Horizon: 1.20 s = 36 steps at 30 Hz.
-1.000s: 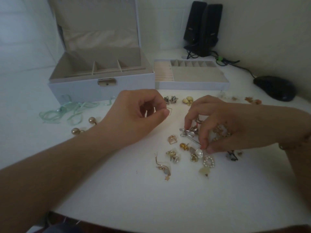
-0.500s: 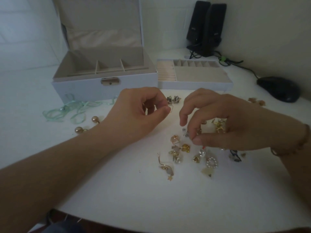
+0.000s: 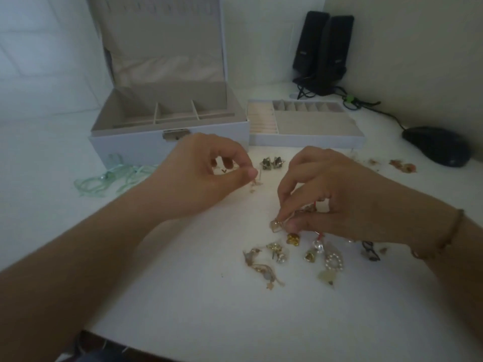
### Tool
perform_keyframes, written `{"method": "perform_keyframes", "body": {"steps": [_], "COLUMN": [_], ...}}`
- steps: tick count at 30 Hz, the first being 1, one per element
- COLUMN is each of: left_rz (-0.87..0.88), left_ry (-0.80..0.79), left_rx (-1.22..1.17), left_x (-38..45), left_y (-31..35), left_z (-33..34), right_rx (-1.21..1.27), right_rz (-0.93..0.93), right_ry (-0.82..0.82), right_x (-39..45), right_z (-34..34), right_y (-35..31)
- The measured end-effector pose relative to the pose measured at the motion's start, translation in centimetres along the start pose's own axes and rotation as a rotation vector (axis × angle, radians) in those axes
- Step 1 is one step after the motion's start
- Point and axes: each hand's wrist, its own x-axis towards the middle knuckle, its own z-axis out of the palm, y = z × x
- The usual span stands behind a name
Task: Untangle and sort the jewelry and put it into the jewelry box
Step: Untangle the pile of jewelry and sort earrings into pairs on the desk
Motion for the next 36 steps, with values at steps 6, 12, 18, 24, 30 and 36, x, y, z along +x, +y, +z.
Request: {"method": "perform_keyframes", "body": {"steps": [6, 12, 18, 24, 30, 36], "left_rz": [0.061, 0.126, 0.203, 0.23, 0.206, 0.3], "left_ry": [-0.078, -0.214, -0.183, -0.159, -0.12, -0.164], "left_rx": [0.14, 0.188, 0.294, 0.365, 0.361, 0.311], "left_x": [0.2, 0.3, 0.3, 0.3, 0.4, 0.5], "left_y": [-0.8, -1.3, -1.9, -2.1, -2.6, -2.3], "left_z": [-1.8, -1.5, -0.3, -0.6, -0.8, -0.1], "right_rx": [-0.142, -0.014, 0.071, 0.031, 0.014, 0.113], "right_rz": [-0.013, 0.048, 0.142, 0.17, 0.176, -0.128], "right_ry": [0.003, 0.107, 0.035, -0.029, 0.042, -0.152], "right_x": [0.5, 1.1, 3.0, 5.3, 4.9, 2.4], "right_z": [0.3, 0.0, -0.9, -0.2, -0.2, -1.0], "right_y": [-0.7, -0.9, -1.2, -0.7, -0.2, -2.7]}}
